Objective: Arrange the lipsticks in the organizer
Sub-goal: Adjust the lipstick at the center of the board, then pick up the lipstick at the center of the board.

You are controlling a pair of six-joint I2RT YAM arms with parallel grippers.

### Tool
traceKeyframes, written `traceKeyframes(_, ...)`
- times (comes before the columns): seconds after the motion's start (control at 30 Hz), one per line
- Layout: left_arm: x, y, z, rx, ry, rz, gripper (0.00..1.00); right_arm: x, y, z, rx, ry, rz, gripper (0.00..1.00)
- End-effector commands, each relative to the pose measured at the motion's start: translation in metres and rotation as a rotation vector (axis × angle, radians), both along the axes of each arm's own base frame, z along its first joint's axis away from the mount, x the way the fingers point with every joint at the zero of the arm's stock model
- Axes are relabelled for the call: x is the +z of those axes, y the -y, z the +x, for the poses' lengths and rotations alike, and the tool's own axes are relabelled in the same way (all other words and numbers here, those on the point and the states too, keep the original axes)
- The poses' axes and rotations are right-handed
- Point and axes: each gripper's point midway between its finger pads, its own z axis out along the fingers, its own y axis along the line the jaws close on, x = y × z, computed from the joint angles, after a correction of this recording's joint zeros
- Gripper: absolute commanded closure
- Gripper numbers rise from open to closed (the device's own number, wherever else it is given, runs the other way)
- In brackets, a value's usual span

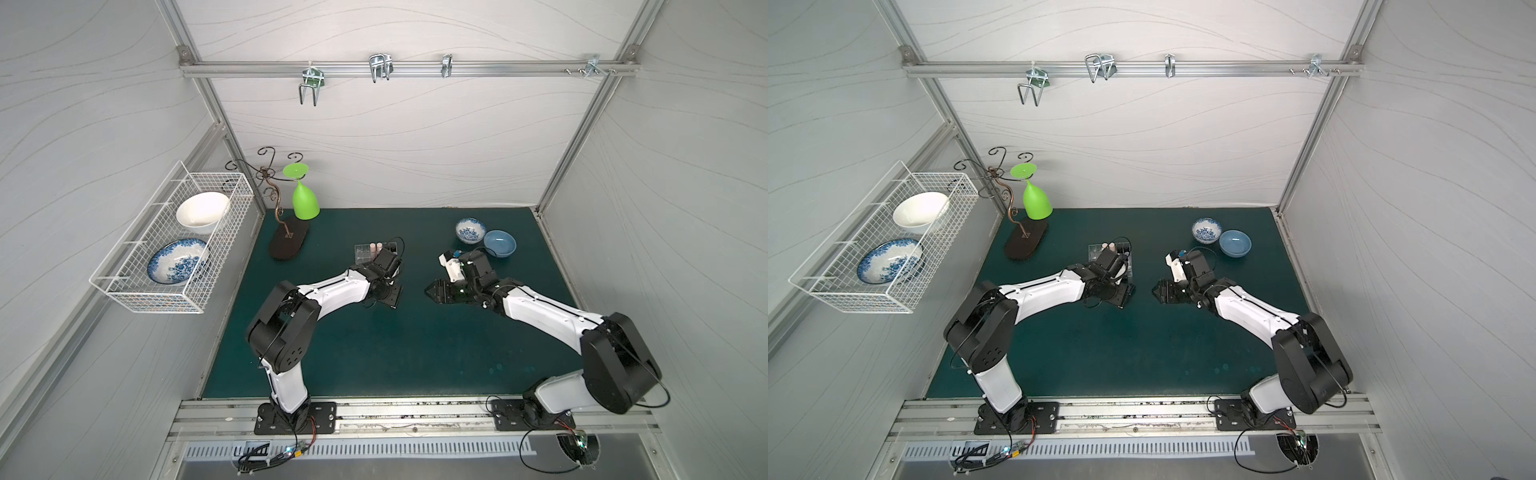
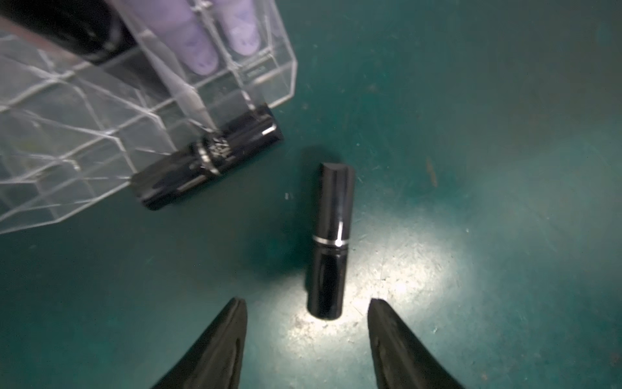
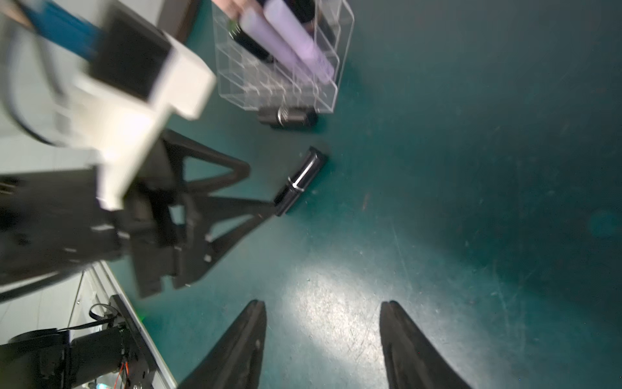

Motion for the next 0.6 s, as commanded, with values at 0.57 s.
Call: traceKeyframes(0.57, 0.095, -0.089, 0.0, 0.35, 0.345, -0.286, 0.45, -0.077, -0.084, 0.018, 0.087, -0.006, -0.473, 0.26)
